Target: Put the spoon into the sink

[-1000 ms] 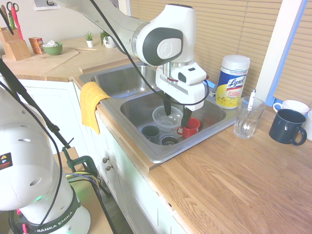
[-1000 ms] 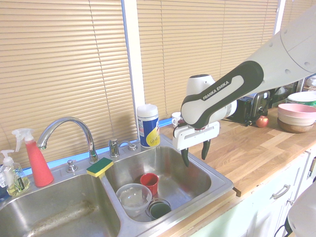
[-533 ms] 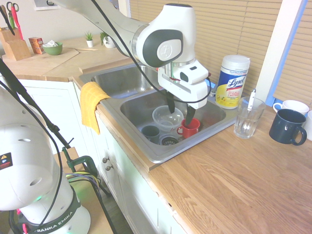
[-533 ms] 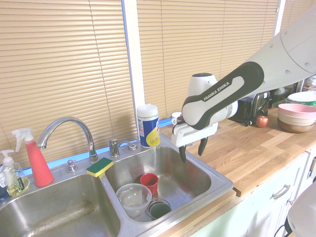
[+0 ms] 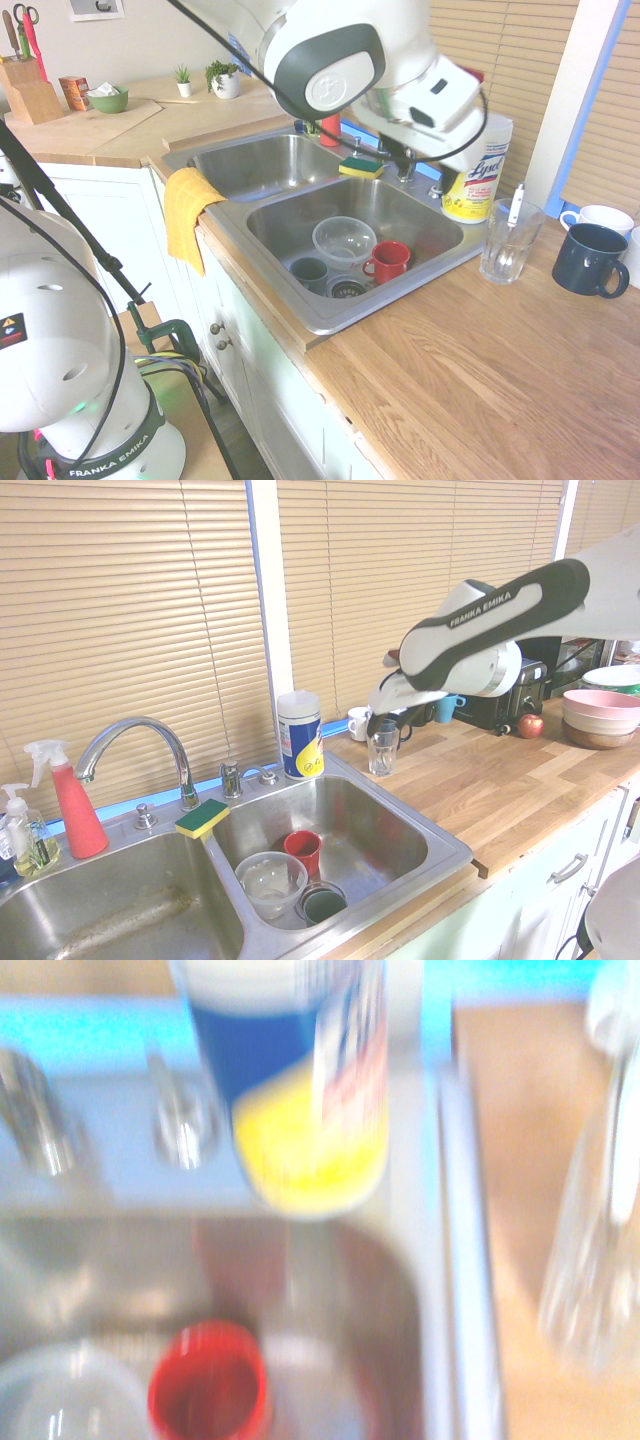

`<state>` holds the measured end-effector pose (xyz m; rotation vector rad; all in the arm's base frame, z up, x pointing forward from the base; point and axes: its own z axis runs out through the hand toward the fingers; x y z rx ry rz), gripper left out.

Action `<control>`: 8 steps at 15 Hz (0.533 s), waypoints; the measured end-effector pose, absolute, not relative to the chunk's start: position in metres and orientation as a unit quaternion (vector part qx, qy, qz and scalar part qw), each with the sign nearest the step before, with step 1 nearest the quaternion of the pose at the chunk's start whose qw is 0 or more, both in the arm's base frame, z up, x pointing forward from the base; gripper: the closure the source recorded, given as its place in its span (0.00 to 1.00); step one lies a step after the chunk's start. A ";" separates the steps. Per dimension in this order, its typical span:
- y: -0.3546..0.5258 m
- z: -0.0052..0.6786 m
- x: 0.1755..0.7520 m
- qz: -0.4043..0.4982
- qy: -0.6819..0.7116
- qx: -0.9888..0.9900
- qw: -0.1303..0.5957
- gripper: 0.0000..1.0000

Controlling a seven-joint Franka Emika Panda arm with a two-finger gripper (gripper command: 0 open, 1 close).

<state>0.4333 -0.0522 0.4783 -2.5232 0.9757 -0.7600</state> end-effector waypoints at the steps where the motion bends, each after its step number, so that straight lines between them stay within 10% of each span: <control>1: -0.057 0.481 0.440 -0.280 0.341 -0.881 0.170 0.00; 8: -0.108 0.464 0.540 -0.303 0.383 -0.853 0.182 0.00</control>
